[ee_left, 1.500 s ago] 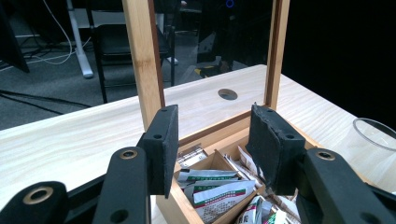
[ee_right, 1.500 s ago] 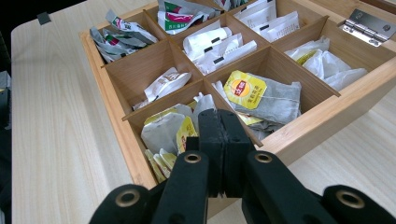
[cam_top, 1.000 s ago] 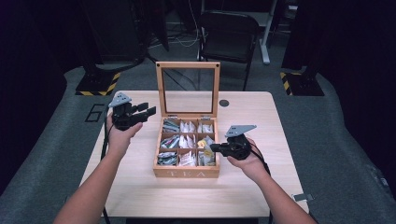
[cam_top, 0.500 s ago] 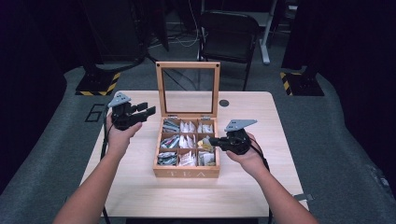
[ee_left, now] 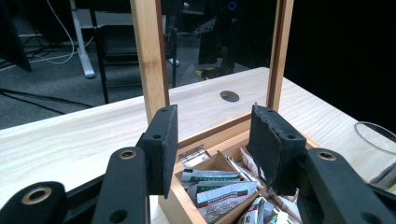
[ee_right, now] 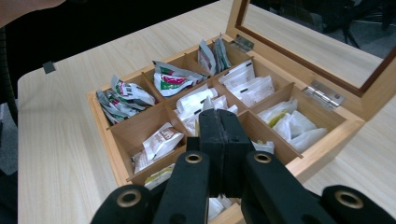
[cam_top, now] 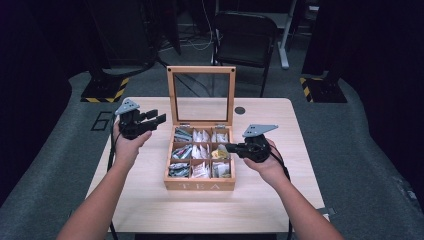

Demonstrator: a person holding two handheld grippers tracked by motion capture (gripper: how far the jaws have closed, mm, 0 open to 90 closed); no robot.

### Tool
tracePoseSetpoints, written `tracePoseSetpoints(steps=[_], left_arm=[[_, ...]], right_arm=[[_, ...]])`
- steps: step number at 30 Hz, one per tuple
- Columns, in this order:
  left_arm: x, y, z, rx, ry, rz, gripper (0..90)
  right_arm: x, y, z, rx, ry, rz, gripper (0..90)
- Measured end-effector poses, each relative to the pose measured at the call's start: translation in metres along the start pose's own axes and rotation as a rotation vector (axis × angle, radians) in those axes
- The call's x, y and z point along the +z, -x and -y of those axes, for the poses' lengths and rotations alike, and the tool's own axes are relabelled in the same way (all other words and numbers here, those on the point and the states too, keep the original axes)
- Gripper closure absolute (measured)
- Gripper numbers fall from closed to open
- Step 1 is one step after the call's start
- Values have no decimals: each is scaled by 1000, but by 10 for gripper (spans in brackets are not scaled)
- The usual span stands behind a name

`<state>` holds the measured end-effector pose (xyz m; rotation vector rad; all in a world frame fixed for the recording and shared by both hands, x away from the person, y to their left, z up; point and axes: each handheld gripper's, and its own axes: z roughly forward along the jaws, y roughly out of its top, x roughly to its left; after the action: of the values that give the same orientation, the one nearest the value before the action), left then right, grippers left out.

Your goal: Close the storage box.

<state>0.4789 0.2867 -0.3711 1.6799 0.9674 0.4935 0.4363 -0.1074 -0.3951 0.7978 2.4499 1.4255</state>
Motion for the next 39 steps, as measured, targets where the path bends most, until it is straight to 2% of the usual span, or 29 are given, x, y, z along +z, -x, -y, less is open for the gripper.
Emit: tracePoseSetpoints(steps=[8, 24, 39], left_arm=[[-1, -1, 0, 3, 0, 1, 521], [1, -1, 0, 0, -5, -4, 520], [2, -1, 1, -3, -8, -3, 520]], right_arm=[[-13, 11, 1, 12, 0, 41, 900], [-48, 40, 17, 70, 16, 155, 900], [-65, 54, 31, 97, 12, 212, 900]])
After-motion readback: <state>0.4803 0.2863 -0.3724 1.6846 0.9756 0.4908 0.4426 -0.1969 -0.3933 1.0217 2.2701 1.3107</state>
